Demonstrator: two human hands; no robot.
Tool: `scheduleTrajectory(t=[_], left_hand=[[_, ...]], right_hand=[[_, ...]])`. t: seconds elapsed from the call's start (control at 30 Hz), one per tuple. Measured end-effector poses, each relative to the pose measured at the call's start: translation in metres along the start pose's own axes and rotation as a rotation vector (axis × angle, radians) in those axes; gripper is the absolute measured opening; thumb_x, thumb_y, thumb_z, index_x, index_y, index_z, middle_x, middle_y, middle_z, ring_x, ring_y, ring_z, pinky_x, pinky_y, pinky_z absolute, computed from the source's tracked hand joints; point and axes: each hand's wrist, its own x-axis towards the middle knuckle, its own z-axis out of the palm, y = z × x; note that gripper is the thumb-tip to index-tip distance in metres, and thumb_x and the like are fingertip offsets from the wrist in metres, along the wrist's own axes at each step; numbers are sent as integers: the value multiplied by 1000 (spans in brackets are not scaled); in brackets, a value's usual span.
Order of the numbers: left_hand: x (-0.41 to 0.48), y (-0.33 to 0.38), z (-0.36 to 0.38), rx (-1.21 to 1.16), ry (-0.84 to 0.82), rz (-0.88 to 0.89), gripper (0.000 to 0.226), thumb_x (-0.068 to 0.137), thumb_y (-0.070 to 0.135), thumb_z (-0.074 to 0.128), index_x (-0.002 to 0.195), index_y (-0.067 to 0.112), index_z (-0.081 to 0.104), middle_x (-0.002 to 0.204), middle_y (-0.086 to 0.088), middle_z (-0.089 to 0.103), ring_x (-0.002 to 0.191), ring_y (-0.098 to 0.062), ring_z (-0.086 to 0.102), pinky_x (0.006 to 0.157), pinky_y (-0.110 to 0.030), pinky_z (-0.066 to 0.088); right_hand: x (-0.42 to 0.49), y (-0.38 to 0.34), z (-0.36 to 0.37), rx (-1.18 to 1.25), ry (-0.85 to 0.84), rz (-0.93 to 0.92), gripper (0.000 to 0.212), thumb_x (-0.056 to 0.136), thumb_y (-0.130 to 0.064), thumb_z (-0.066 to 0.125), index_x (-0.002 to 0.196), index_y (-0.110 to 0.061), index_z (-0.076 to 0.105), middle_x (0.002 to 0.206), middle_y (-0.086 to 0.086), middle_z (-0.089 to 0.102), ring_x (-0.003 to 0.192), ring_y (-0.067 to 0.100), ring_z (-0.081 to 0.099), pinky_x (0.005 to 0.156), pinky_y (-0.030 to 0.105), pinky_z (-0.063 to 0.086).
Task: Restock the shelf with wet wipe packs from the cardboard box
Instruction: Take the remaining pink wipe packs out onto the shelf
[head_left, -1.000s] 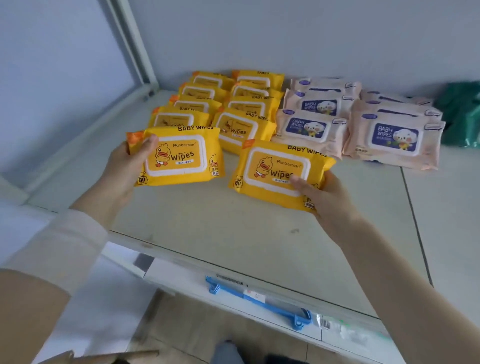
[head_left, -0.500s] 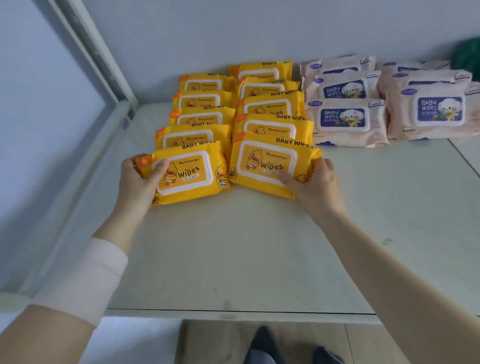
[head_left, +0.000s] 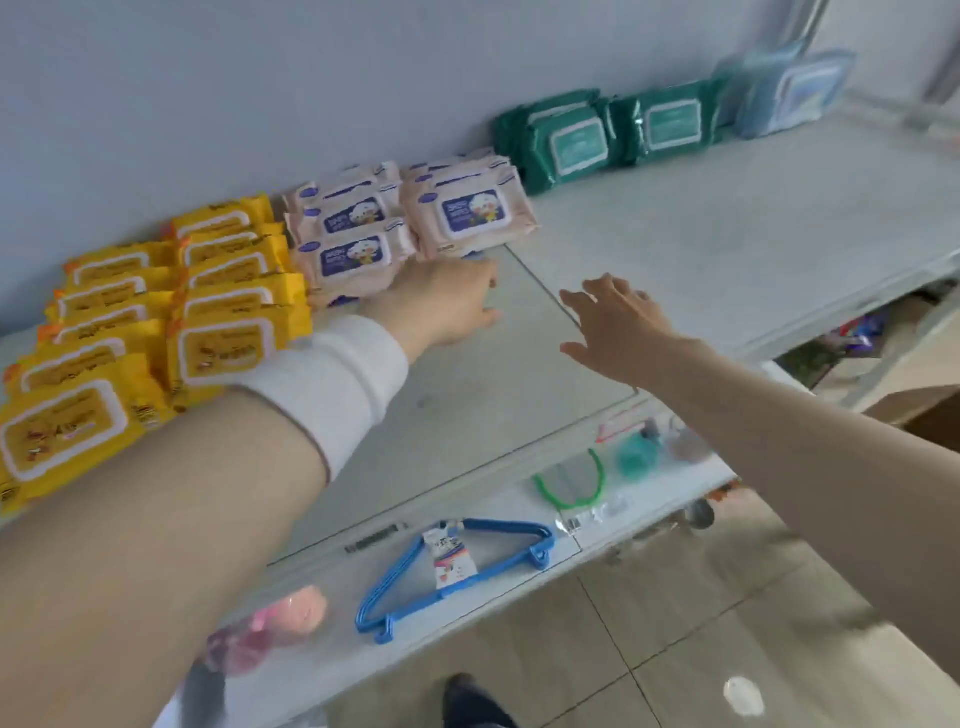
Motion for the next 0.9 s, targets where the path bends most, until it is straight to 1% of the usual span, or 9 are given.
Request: scheduleTrajectory(t=[0.07,0.2,0.27,0.37,0.5,0.6,0.7,0.83,0.9], left_hand=[[33,87,-12,71,-83,133,43,91,40,47,128,17,47,129,-11,55,118,-32,52,92,-39,41],[75,250,-17,54,-178,344,44,90,44,46,127,20,47,130,-9,53,115,-33,52,94,-39,43],[90,318,-7,88,-247,446,46,89,47,47,126,21,49,129,-6,54,114,-30,53,95,-39,43],[115,406,17,167,-342,590,45,90,47,48,122,17,54,124,-5,58,108,-27,56,92,-40,47],[162,499,56,214,-455,713,47,93,44,44,129,14,49,130,-6,55,115,-27,53,95,-40,45],[199,556,84,228,-541,781,47,94,43,44,128,12,49,130,-7,55,115,-28,54,97,-41,45],[227,602,101,275,-664,829,47,94,42,45,130,12,49,129,-7,55,114,-27,54,94,-37,46],[268,663,124,276,-695,895,45,95,42,42,128,13,48,124,-6,58,109,-26,57,85,-35,46],[278,691,141,274,-725,929,44,94,42,42,128,15,48,124,-5,58,107,-25,57,86,-35,48]], right_hand=[[-37,75,-9,-99,-52,127,57,92,-41,48,141,-19,31,144,10,37,134,28,31,106,39,30],[-123,208,-11,-124,-249,435,54,92,-42,46,138,-15,36,134,10,48,122,30,46,95,40,42],[-162,266,-4,-97,-345,555,52,92,-41,46,136,-14,40,133,10,50,120,30,50,94,40,45],[-214,344,15,-25,-458,714,54,91,-43,48,137,-17,41,135,8,49,122,30,48,97,41,43],[-255,432,47,8,-567,899,50,89,-46,49,130,-17,48,129,6,53,117,28,52,95,41,45],[-273,483,69,65,-614,1026,54,88,-47,48,132,-17,44,131,8,52,120,29,49,95,40,44],[-285,521,83,148,-679,1129,53,89,-46,48,133,-17,43,131,9,52,120,29,49,94,40,43],[-298,573,104,262,-647,1249,54,91,-48,45,135,-16,40,133,9,51,121,29,48,94,39,43],[-303,592,121,347,-637,1273,53,92,-47,44,134,-15,40,131,10,52,120,29,48,93,38,44]])
